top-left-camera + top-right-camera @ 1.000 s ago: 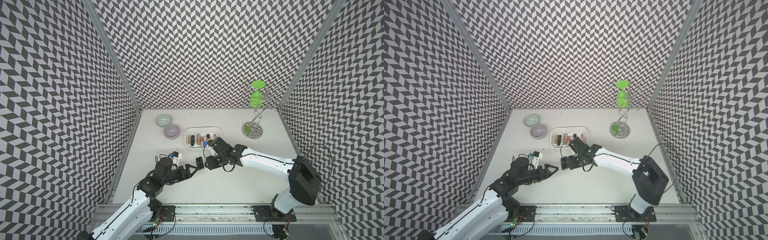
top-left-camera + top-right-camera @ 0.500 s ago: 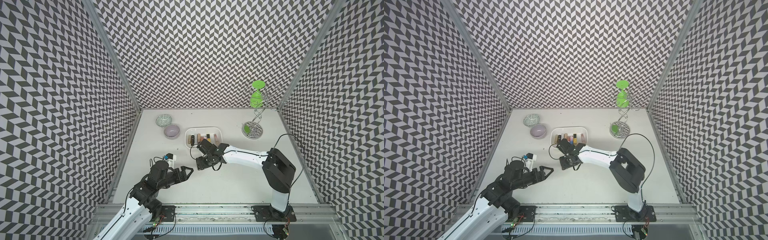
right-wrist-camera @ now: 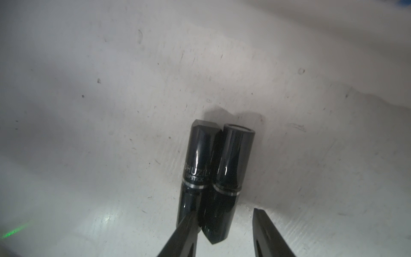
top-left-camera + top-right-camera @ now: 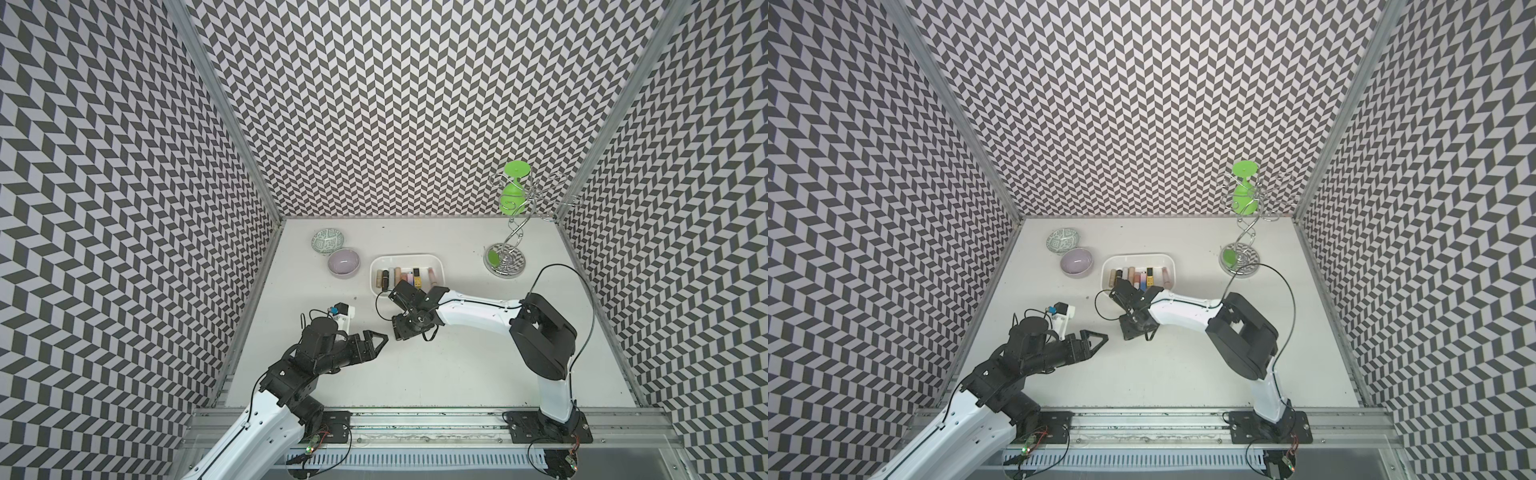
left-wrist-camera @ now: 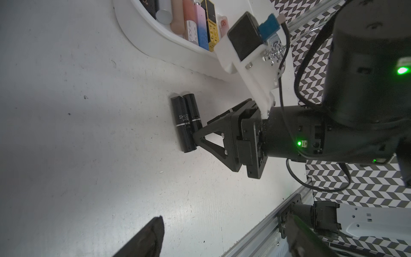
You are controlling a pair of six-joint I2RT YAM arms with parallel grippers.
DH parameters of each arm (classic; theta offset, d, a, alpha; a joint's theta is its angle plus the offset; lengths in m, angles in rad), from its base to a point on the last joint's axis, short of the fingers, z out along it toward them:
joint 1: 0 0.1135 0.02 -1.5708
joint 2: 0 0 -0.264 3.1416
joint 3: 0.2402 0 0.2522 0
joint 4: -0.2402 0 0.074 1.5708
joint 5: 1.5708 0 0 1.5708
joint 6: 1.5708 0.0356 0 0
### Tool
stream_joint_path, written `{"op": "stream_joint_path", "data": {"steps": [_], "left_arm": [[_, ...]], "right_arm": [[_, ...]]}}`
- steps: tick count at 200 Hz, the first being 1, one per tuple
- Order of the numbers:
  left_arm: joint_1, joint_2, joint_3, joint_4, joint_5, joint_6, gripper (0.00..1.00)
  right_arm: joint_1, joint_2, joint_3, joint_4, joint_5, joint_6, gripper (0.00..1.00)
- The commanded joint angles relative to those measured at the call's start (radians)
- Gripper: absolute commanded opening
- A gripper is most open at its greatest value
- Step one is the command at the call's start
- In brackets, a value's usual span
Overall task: Put the lipstick into the storage box
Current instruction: Pick up the lipstick at the center of the board.
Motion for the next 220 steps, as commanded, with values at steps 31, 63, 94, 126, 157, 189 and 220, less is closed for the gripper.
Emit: {"op": "stream_joint_path", "data": {"steps": [31,63,94,126,157,189,220], "left_arm": [[0.011,-0.012,0.022,-0.008,0.017,0.028,0.89],[0.015,-0.013,0.019,-0.008,0.022,0.029,0.89],[0.018,-0.012,0.016,-0.005,0.026,0.029,0.89],[0.021,-0.012,0.016,-0.003,0.03,0.029,0.89],[0.024,-0.013,0.015,-0.002,0.033,0.028,0.89],[0.023,-0.014,0.014,-0.003,0.033,0.025,0.89],[0.025,-0.018,0.012,-0.003,0.034,0.022,0.89]], "right_arm": [[0.005,0.038,0.046,-0.015,0.037,-0.016,0.42],[0.006,0.046,0.048,-0.022,0.046,-0.019,0.4],[0.006,0.05,0.048,-0.032,0.062,-0.019,0.39],[0.006,0.051,0.046,-0.034,0.067,-0.022,0.36],[0.005,0.052,0.044,-0.032,0.067,-0.027,0.35],[0.006,0.057,0.042,-0.031,0.065,-0.032,0.32],[0.006,0.06,0.043,-0.03,0.063,-0.035,0.3]]}}
